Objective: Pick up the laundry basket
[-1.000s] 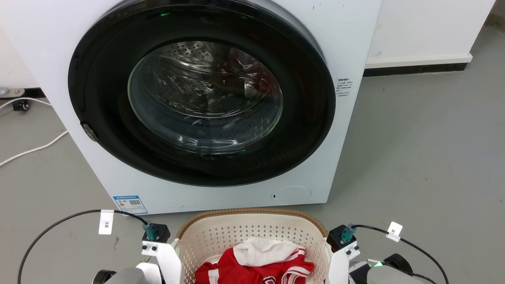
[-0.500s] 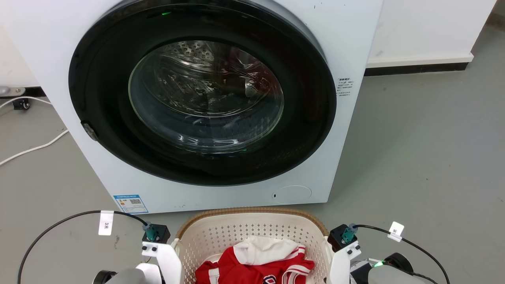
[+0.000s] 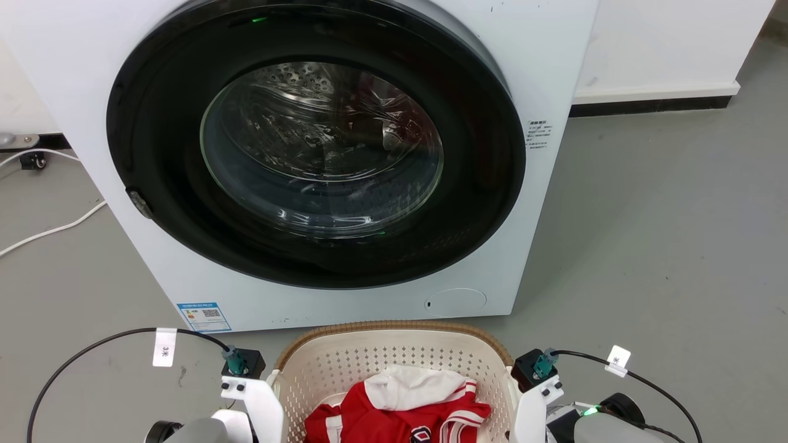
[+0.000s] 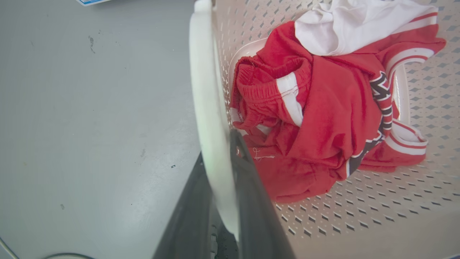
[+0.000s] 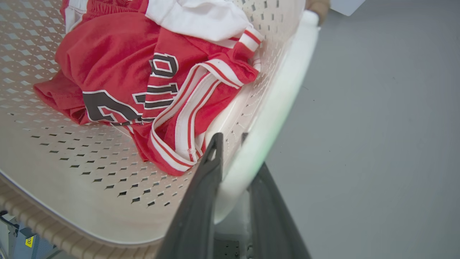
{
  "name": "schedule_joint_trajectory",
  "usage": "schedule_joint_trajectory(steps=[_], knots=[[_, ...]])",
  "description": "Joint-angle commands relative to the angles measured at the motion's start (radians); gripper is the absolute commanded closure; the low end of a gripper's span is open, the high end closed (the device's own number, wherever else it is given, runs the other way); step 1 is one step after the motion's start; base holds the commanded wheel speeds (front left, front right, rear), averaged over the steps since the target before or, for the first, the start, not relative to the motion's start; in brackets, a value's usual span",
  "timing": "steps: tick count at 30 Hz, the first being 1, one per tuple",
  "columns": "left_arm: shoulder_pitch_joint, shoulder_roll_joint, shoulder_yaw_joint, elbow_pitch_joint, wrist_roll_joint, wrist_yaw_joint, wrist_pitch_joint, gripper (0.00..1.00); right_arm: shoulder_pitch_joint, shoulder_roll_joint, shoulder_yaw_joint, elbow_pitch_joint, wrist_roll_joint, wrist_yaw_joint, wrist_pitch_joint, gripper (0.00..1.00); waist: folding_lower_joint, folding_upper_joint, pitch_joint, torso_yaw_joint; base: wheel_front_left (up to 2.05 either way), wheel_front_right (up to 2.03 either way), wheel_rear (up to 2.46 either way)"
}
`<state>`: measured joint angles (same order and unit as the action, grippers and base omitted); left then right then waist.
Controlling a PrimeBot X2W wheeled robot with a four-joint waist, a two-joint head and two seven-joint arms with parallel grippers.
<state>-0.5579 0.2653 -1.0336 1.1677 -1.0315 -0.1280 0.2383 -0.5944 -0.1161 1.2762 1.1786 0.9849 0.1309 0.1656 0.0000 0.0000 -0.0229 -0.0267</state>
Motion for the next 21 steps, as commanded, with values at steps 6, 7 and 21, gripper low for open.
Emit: schedule_joint_trajectory(steps=[6, 7, 21], knots=[[-0.023, -0.004, -0.018, 0.005, -0.014, -0.004, -0.012, 1.0, -0.01, 0.003, 0.007, 0.004, -0.011, 0.0, -0.007, 1.0, 0.0, 0.0, 0.001, -0.002, 0.0, 0.0, 0.0], [-0.023, -0.004, -0.021, 0.005, -0.016, -0.004, -0.013, 1.0, -0.01, 0.003, 0.008, 0.004, -0.011, 0.0, -0.008, 1.0, 0.0, 0.0, 0.002, -0.002, 0.0, 0.0, 0.0], [-0.03, 0.001, -0.057, 0.012, -0.051, -0.004, -0.024, 1.0, -0.007, 0.003, 0.008, 0.004, -0.013, 0.0, -0.007, 1.0, 0.0, 0.0, 0.006, 0.0, 0.0, 0.0, 0.0]])
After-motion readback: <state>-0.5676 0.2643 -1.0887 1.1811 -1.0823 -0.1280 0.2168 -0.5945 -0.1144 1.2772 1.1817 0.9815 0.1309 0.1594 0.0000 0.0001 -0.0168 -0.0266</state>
